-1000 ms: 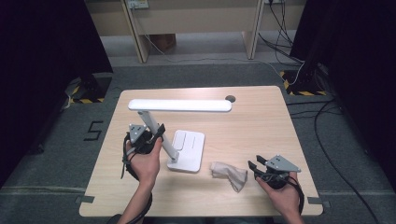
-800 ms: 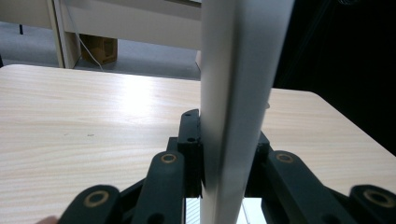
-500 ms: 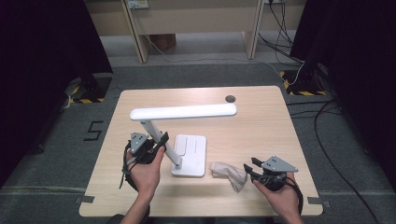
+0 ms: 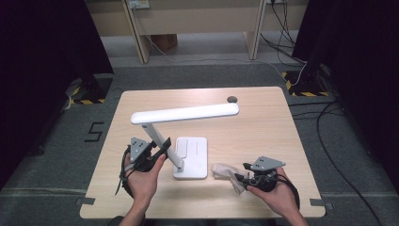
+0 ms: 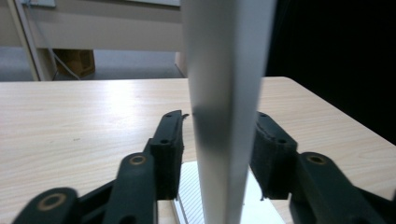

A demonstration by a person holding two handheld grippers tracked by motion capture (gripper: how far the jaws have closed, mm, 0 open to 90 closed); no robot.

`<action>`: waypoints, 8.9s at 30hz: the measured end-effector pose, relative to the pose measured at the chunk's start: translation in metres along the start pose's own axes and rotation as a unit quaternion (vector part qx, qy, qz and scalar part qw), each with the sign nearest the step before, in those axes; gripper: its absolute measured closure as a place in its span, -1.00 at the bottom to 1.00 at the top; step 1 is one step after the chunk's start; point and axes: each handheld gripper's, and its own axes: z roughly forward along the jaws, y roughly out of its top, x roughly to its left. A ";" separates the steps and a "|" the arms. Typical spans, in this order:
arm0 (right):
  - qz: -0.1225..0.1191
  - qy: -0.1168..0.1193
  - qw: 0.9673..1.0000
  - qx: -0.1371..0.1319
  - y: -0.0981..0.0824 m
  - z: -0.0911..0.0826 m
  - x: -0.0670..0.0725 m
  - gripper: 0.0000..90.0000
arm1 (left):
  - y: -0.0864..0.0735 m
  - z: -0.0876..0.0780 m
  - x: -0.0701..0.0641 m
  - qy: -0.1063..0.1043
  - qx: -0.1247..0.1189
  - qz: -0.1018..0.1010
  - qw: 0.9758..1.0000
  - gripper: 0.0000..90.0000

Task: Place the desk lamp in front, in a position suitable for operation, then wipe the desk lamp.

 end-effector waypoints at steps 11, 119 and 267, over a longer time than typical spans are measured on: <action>-0.005 0.034 0.998 0.056 -0.001 0.025 -0.007 -0.02 | -0.013 -0.055 -0.006 -0.037 -0.010 0.056 0.998 0.05; -0.015 0.005 0.999 -0.035 0.055 0.053 0.002 0.60 | -0.040 -0.051 0.004 -0.176 0.137 0.255 0.941 0.79; -0.043 0.047 0.998 0.010 0.060 0.133 0.041 1.00 | 0.113 -0.068 0.018 0.016 -0.132 0.279 0.951 0.79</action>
